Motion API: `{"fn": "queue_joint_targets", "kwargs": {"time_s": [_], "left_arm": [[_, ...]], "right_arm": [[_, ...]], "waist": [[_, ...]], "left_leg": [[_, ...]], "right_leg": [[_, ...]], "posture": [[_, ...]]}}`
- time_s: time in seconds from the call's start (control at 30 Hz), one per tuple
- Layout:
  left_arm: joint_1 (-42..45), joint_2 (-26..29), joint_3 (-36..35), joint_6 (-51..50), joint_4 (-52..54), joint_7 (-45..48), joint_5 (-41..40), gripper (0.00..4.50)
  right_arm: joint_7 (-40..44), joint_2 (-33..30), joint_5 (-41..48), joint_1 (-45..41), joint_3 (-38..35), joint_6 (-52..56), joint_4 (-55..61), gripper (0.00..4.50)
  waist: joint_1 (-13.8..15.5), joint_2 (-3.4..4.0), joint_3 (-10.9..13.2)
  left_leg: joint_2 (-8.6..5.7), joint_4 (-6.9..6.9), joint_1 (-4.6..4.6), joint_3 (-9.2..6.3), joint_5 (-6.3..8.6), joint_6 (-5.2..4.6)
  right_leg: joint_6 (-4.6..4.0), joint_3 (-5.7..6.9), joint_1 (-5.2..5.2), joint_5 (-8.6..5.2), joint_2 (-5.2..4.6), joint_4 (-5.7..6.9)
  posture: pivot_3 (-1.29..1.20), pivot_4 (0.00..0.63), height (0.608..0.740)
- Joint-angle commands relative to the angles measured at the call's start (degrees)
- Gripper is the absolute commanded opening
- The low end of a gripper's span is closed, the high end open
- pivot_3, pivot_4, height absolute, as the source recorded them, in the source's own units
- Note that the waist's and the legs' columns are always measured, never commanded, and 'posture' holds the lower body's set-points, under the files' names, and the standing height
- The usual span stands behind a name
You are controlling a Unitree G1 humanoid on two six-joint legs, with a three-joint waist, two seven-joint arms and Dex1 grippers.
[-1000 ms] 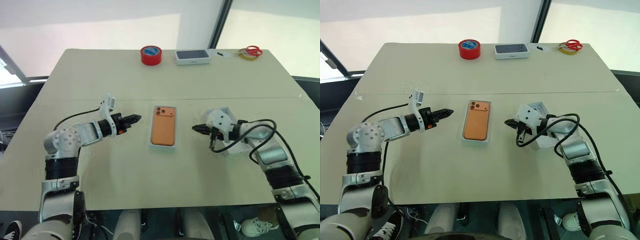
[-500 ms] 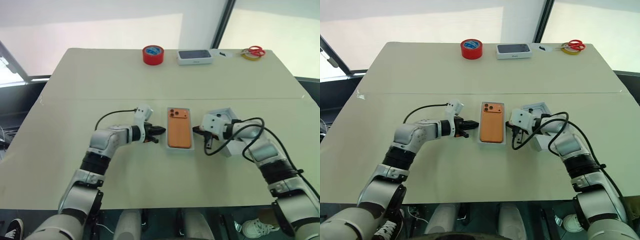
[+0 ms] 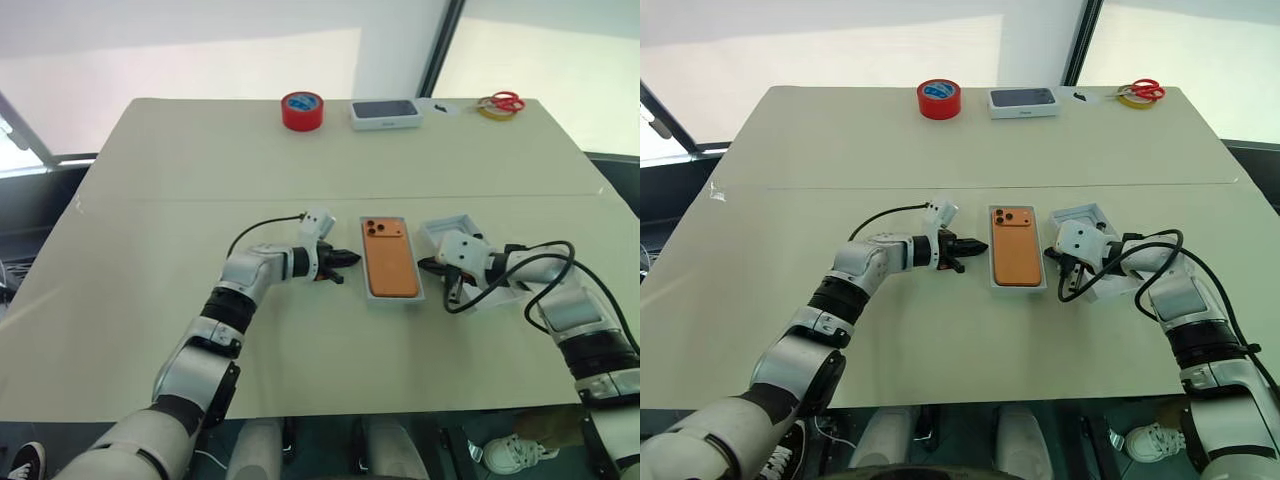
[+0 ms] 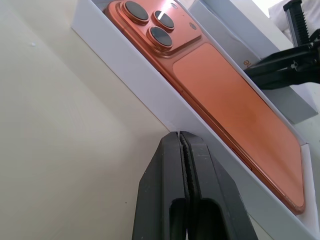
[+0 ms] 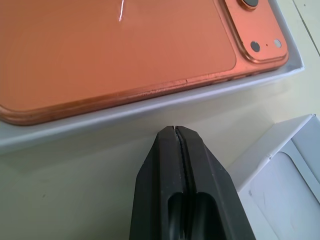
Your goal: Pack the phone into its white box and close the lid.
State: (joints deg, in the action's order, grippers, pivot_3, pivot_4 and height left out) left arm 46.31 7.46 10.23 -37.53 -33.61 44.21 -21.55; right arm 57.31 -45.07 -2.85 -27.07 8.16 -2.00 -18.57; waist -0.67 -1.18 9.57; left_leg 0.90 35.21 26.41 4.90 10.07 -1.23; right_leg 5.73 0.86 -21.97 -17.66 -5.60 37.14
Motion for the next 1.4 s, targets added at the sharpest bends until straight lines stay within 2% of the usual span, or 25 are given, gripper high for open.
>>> {"fn": "queue_joint_targets", "kwargs": {"time_s": [0.03,0.17,0.27,0.3,0.33,0.4,0.43,0.53,0.63,0.73,0.8,1.03,1.3,1.4], "left_arm": [[-1.4,1.2,0.5,-0.1,2.7,1.7,1.6,0.08],[-3.6,3.4,-2.1,0.3,7.3,1.3,1.2,0.08],[-5.4,5.6,-4.4,2.1,11.1,1.3,0.6,0.08],[-6.0,6.7,-5.2,2.5,12.2,1.7,0.4,0.08],[-6.5,7.8,-5.6,2.8,13.0,2.2,0.4,0.03],[-7.8,10.2,-7.0,2.1,14.8,4.4,-0.9,0.54],[-8.8,11.6,-6.8,4.3,16.1,5.6,-0.1,0.86],[-12.2,15.5,-6.1,13.3,19.5,7.8,3.0,2.38],[-16.5,18.4,-7.2,23.4,23.5,11.7,3.7,3.92],[-19.9,20.3,-9.8,29.0,26.7,14.6,1.7,3.92],[-21.1,21.1,-11.2,31.5,27.4,16.8,0.2,3.92],[-21.4,23.2,-11.9,33.8,26.8,26.6,-4.2,3.92],[-24.6,20.9,-10.6,34.5,31.0,26.0,-4.0,3.92],[-25.8,20.3,-10.2,34.8,32.1,25.0,-3.5,3.92]], "right_arm": [[-1.1,-1.8,-0.1,-0.4,-2.3,-1.1,0.4,0.00],[-3.0,-3.1,-1.8,-0.9,-2.3,-3.3,-2.4,0.00],[-2.1,-4.0,-0.6,0.0,-2.8,-3.4,-2.1,0.00],[-0.4,-4.0,1.7,0.5,-3.7,-0.6,-1.2,0.00],[0.3,-4.0,3.2,0.7,-4.4,1.2,-0.4,0.25],[1.0,-3.6,6.2,1.1,-6.3,5.0,1.8,0.84],[0.4,-3.5,6.8,1.2,-7.2,5.7,2.8,1.37],[-1.9,-3.9,7.6,2.4,-9.7,8.0,5.9,3.03],[-4.8,-5.3,7.3,4.0,-12.4,14.4,8.7,4.47],[-7.6,-5.6,8.4,5.0,-15.2,24.3,12.2,4.47],[-8.7,-5.0,10.2,4.9,-15.6,35.9,15.8,4.47],[-8.7,-6.8,13.8,6.5,-10.1,61.2,30.6,4.47],[-13.6,-4.9,18.0,0.5,-9.4,81.2,33.4,4.47],[-14.6,-4.2,19.6,-1.9,-8.5,84.8,33.0,4.47]], "waist": [[0.0,0.00,0.0],[-0.1,0.01,0.0],[-0.2,0.02,0.0],[-0.2,0.03,0.0],[-0.1,0.03,0.0],[-0.1,0.03,0.0],[-0.1,0.04,0.0],[-0.1,0.06,0.0],[0.0,0.07,0.0],[0.0,0.08,0.0],[-0.1,0.10,0.0],[-0.2,0.23,0.0],[-0.2,0.26,0.0],[-0.3,0.25,0.0]], "left_leg": [[0.00,-0.02,0.00,0.00,0.00,0.00],[0.02,-0.05,0.00,0.00,-0.01,0.01],[0.04,-0.04,0.00,0.00,-0.02,0.02],[0.04,-0.04,-0.01,0.00,-0.02,0.02],[0.04,-0.04,0.00,0.00,-0.02,0.02],[0.04,-0.05,0.00,-0.01,-0.02,0.02],[0.04,-0.05,0.00,-0.01,-0.02,0.02],[0.04,-0.06,0.00,-0.01,0.02,0.08],[0.04,-0.07,0.00,-0.01,0.06,0.14],[0.02,-0.11,0.02,0.02,0.08,0.13],[0.02,-0.13,0.03,0.02,0.08,0.13],[0.05,-0.20,0.09,0.04,0.08,0.12],[0.02,-0.11,0.07,0.08,0.11,0.06],[0.01,-0.15,0.09,0.10,0.12,0.04]], "right_leg": [[0.02,0.00,-0.01,0.01,0.00,0.00],[0.04,0.00,-0.04,0.02,0.02,0.01],[0.04,0.00,-0.04,0.02,0.02,0.02],[0.04,0.00,-0.04,0.02,0.02,0.03],[0.04,0.00,-0.04,0.02,0.02,0.03],[0.04,0.00,-0.03,0.02,0.02,0.02],[0.04,0.00,-0.04,0.02,0.02,0.02],[0.04,-0.01,-0.03,0.02,0.01,0.01],[-0.07,-0.01,-0.05,-0.04,-0.02,0.01],[-0.17,-0.03,-0.09,-0.09,-0.10,-0.02],[-0.17,-0.03,-0.11,-0.09,-0.11,-0.01],[-0.18,-0.03,-0.26,-0.09,-0.10,0.00],[-0.19,-0.03,-0.32,-0.10,-0.18,-0.02],[-0.18,-0.03,-0.28,-0.09,-0.18,0.00]], "posture": [[0.00,0.150,0.740],[0.00,0.150,0.740],[0.00,0.150,0.740],[0.00,0.150,0.740],[0.00,0.150,0.740],[0.00,0.150,0.740],[0.00,0.150,0.740],[0.00,0.150,0.740],[0.00,0.150,0.740],[0.00,0.150,0.740],[0.00,0.150,0.740],[0.00,0.150,0.740],[0.00,0.150,0.740],[0.00,0.150,0.740]]}}
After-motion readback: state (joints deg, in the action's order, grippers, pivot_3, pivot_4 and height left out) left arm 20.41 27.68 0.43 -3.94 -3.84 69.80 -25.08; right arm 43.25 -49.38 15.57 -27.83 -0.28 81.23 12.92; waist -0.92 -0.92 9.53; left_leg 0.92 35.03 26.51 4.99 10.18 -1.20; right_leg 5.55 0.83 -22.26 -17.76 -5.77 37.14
